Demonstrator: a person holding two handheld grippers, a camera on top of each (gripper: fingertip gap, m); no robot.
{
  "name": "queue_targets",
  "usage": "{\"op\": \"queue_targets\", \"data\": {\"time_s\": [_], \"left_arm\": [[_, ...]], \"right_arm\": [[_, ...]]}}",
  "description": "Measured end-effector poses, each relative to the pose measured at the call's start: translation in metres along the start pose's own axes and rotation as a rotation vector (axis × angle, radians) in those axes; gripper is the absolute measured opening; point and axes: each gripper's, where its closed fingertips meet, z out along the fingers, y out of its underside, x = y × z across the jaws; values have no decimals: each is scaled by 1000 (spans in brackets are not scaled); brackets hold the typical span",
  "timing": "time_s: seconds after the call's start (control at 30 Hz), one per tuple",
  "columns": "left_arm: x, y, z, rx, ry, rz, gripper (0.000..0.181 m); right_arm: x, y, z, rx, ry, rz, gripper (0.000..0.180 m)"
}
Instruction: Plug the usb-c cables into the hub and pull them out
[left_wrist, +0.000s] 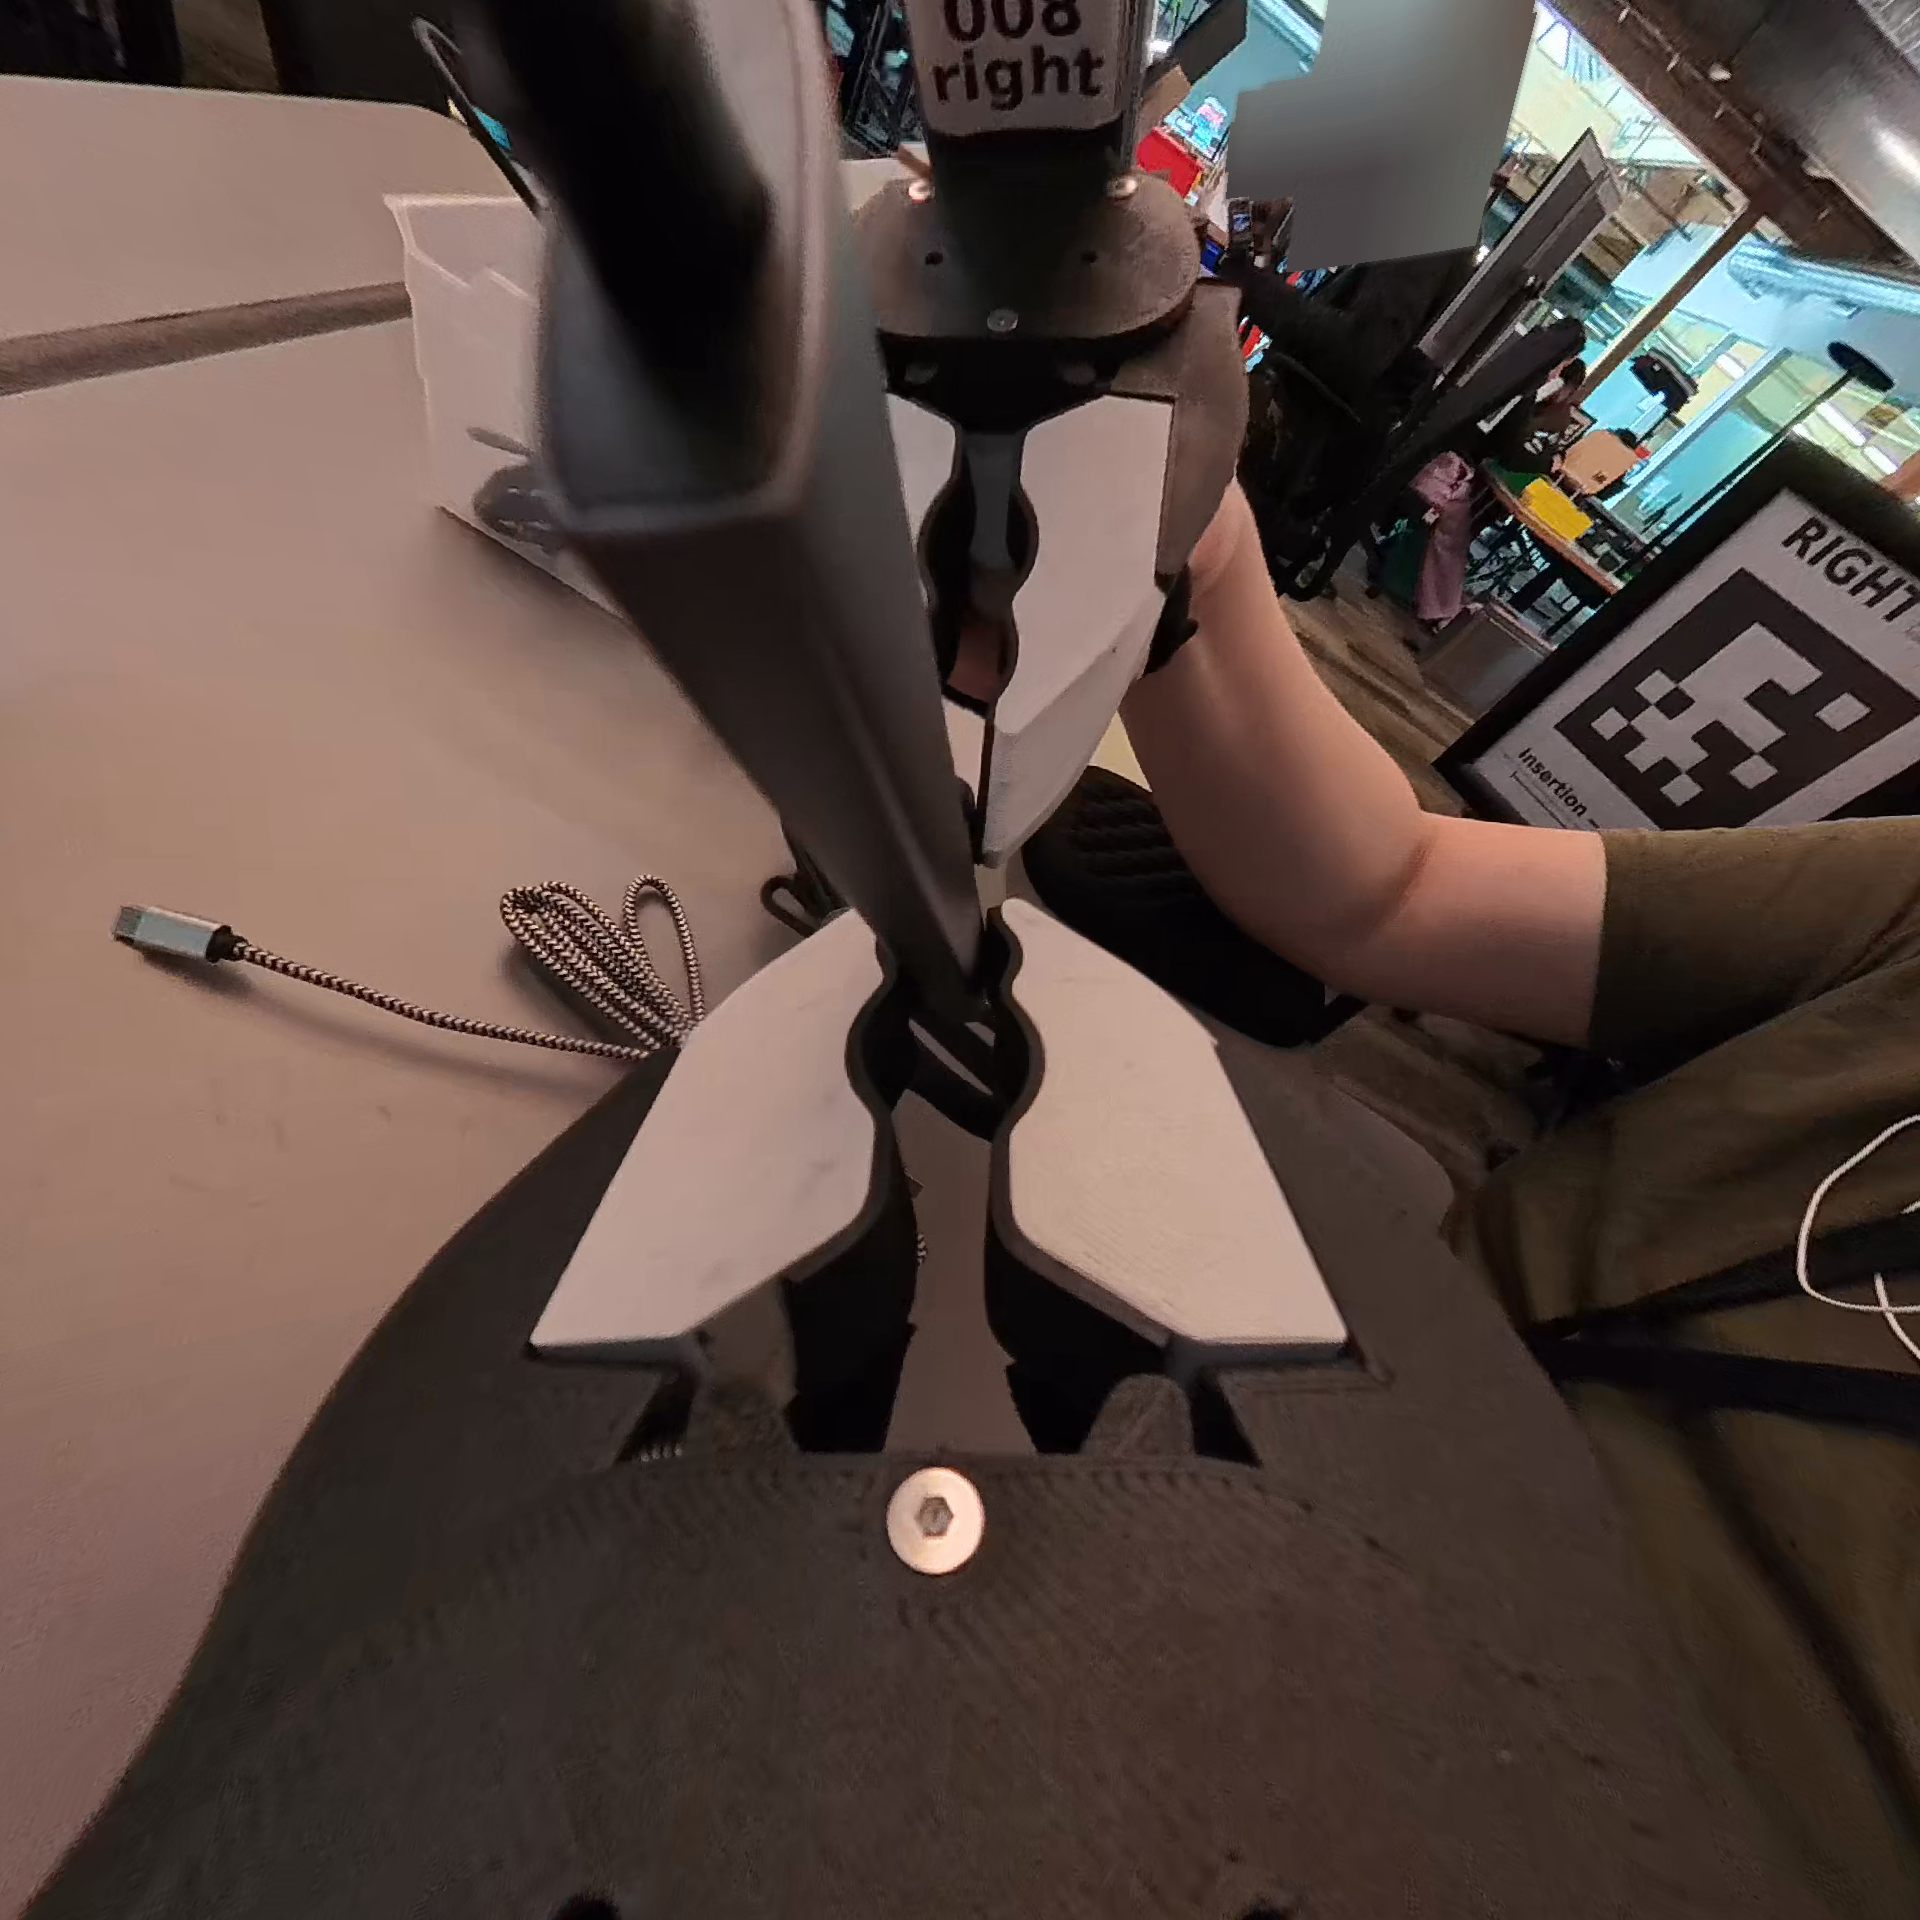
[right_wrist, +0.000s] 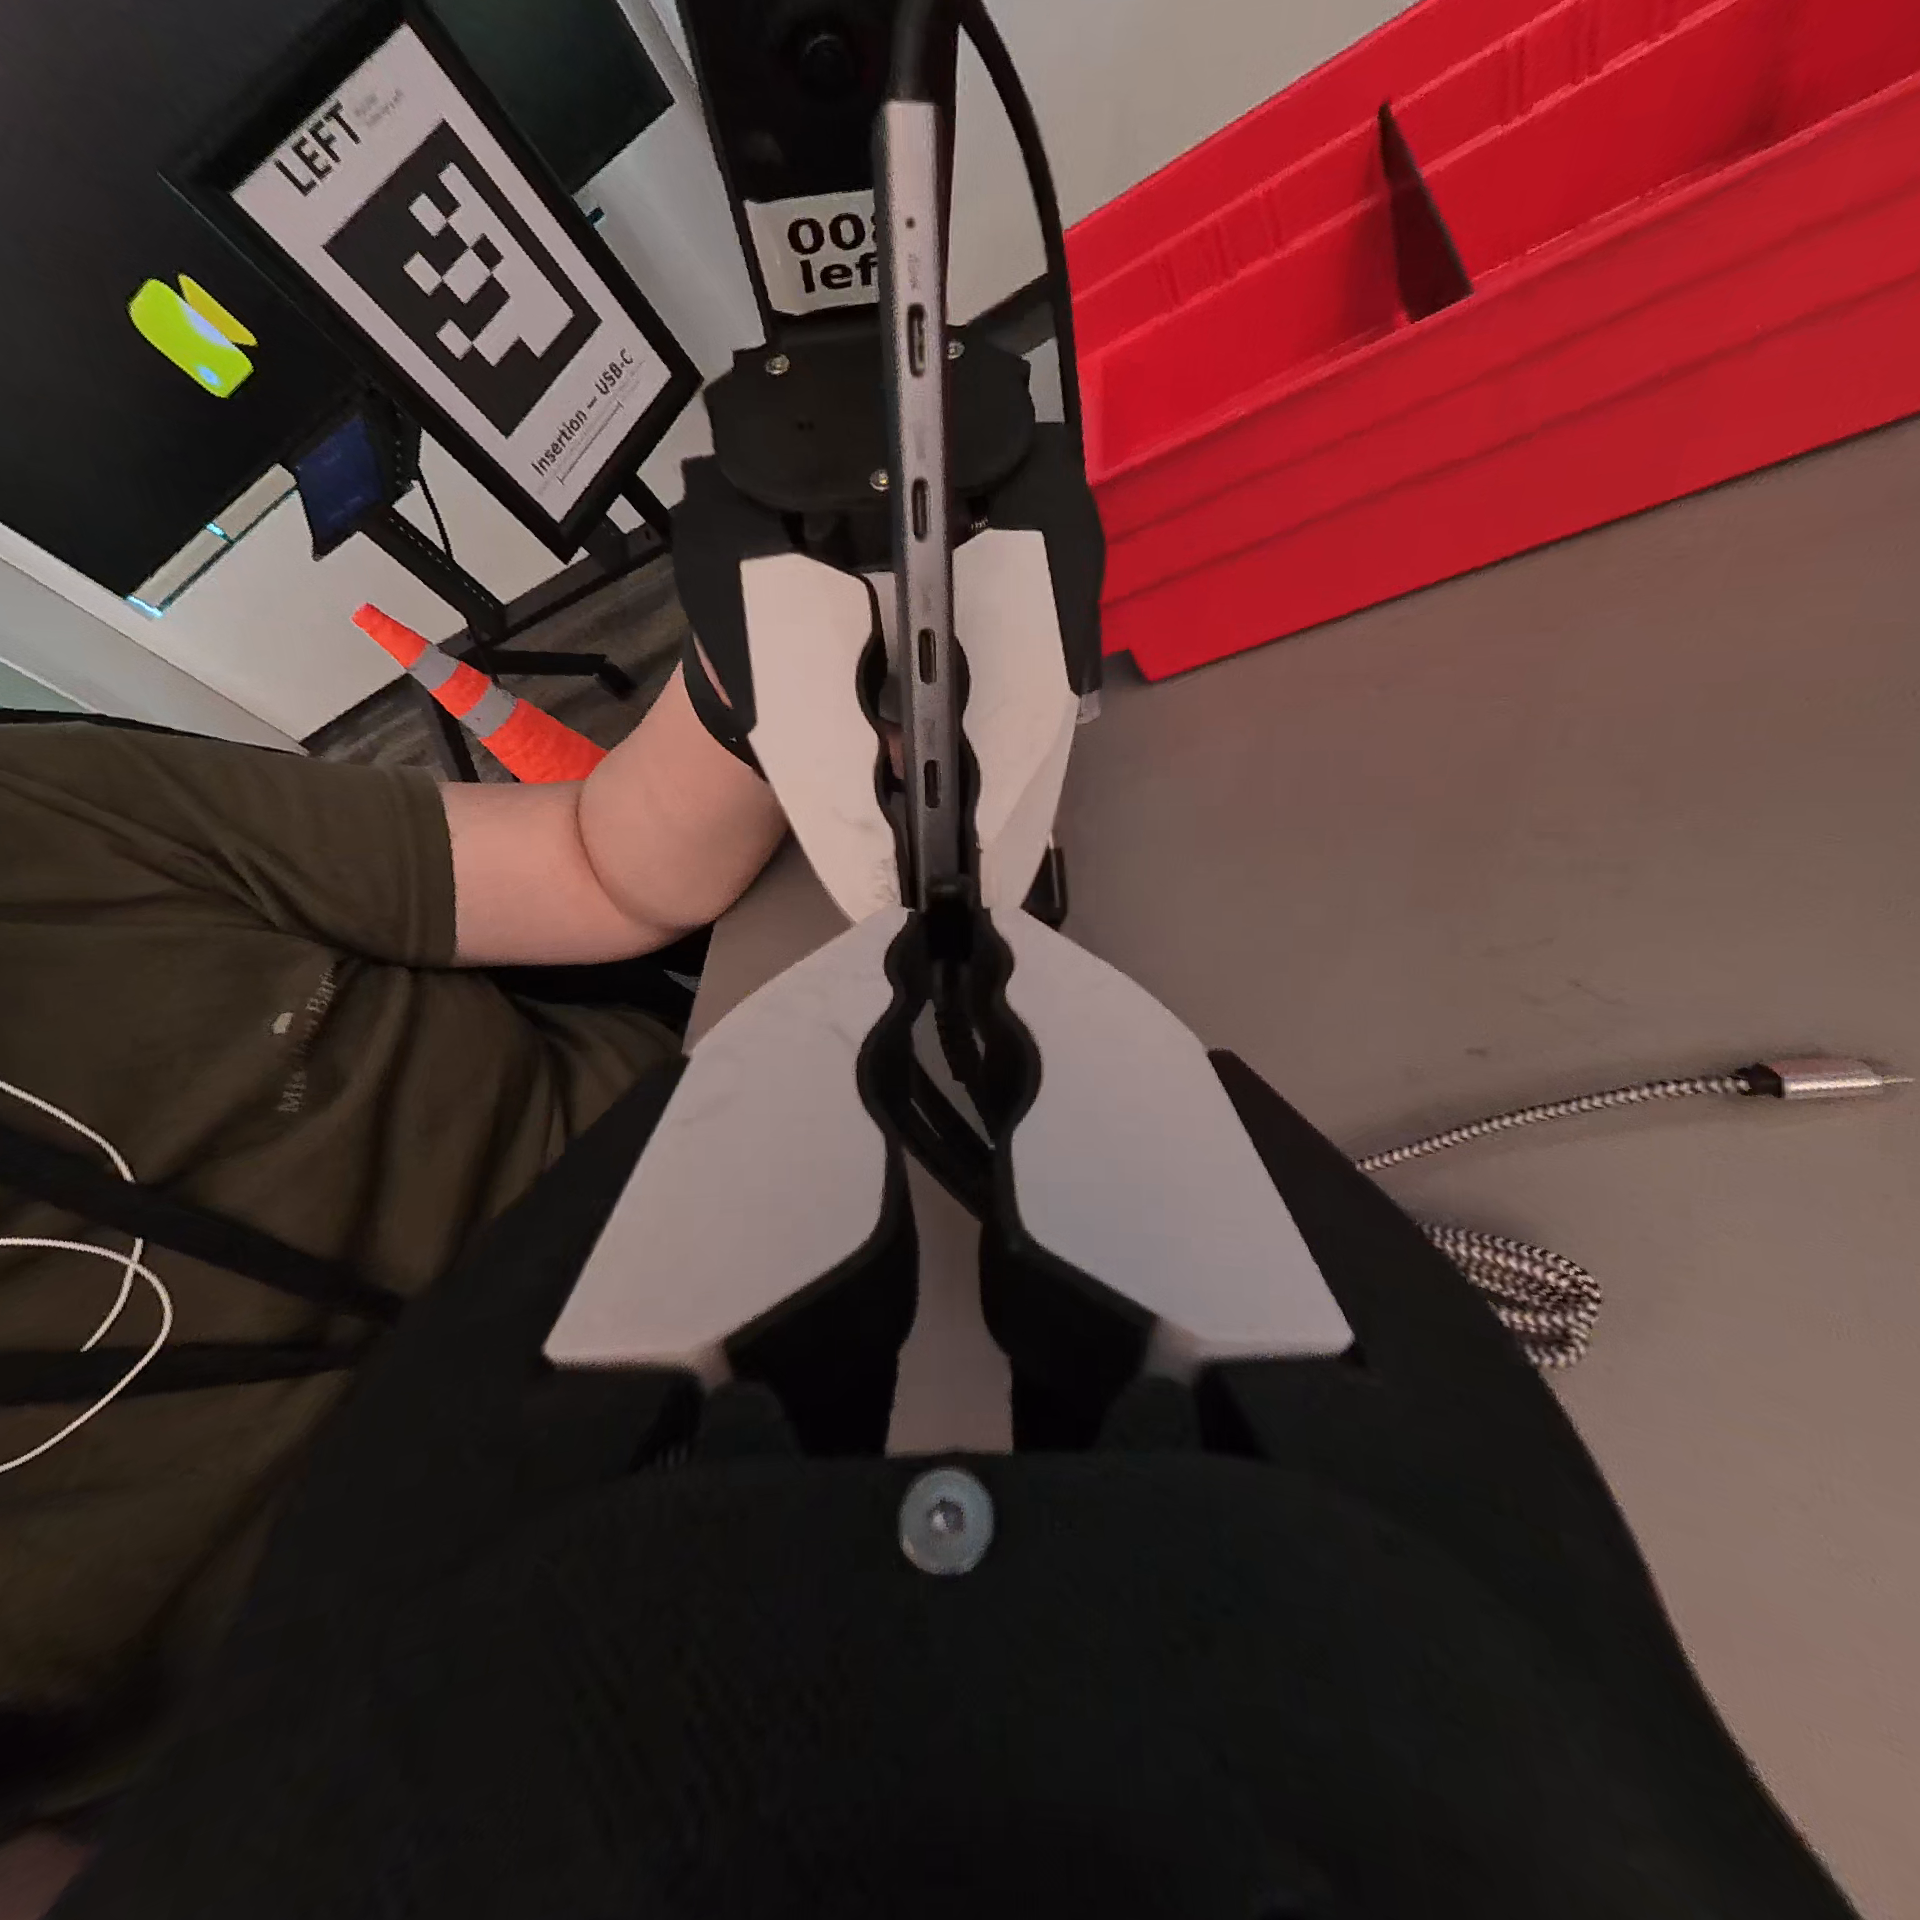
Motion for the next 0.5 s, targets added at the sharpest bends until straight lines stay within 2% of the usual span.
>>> {"op": "queue_targets", "data": {"time_s": [0.33,0.4,0.5], "left_arm": [[0,-4,0,22,-18,20,10],[5,-3,-4,-1,6,41,10],[30,-1,-19,-53,59,134,10]], "right_arm": [[-1,-3,0,3,38,-18,7],[-5,-4,2,9,-2,13,8],[-33,-8,7,10,-150,2,8]]}}
